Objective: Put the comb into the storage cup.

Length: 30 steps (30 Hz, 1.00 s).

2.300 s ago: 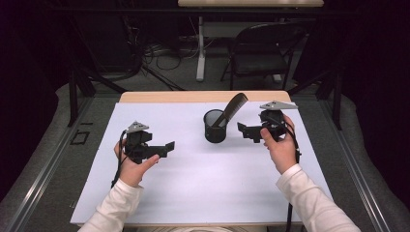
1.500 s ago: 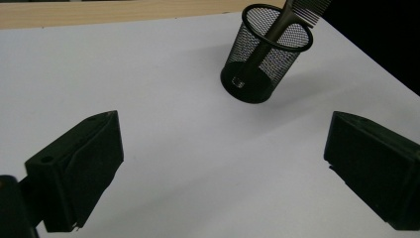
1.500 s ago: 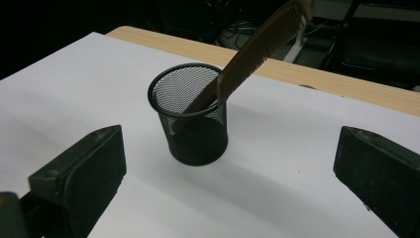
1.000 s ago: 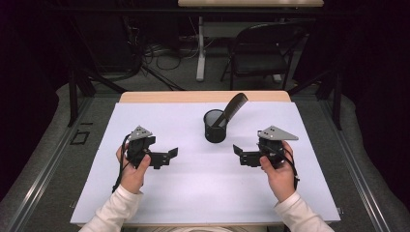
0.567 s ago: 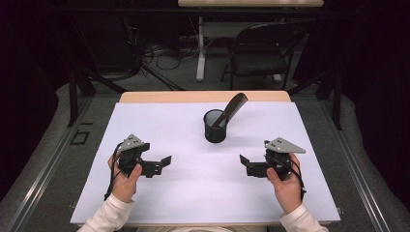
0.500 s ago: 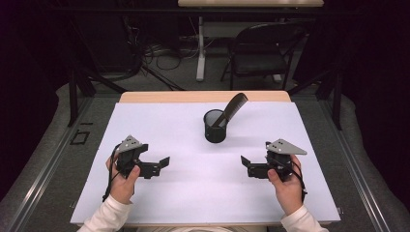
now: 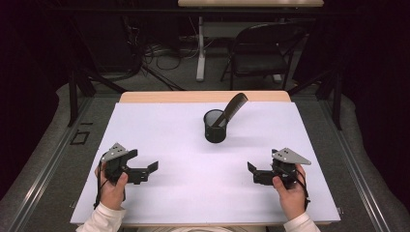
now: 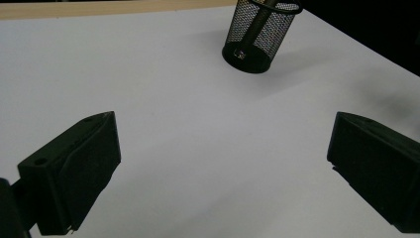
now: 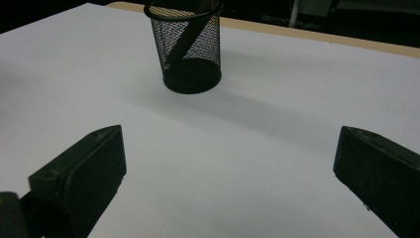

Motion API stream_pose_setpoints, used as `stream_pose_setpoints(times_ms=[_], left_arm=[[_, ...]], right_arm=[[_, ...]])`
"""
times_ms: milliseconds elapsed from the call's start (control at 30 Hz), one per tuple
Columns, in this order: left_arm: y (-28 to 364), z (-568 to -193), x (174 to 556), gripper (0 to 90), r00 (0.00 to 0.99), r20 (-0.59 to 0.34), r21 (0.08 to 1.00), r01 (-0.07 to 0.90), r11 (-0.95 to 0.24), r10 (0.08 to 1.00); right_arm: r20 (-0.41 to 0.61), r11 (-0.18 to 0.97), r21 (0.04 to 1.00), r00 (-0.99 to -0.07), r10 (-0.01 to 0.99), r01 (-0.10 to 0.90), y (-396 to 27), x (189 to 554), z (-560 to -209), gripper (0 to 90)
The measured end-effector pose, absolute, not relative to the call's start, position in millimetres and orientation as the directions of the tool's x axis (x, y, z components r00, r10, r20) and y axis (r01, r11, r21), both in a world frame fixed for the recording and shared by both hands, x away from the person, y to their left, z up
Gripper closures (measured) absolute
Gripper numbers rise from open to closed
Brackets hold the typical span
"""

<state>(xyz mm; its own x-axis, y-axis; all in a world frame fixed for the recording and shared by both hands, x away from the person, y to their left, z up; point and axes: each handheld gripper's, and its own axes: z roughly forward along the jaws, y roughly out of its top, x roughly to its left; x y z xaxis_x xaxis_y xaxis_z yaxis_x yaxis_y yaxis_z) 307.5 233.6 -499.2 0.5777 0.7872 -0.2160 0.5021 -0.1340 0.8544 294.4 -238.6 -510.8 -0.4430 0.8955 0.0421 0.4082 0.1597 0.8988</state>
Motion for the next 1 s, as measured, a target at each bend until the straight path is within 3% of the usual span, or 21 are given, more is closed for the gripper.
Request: stream_pose_setpoints(times_ms=[1000], left_arm=[[250, -516, 307, 0.3, 0.556, -0.182, 0.878, 0.464, -0.121, 0.811]], right_arm=[[0.020, 0.163, 0.887, -0.389, 0.921, 0.432, -261, 301, -535, 0.0]])
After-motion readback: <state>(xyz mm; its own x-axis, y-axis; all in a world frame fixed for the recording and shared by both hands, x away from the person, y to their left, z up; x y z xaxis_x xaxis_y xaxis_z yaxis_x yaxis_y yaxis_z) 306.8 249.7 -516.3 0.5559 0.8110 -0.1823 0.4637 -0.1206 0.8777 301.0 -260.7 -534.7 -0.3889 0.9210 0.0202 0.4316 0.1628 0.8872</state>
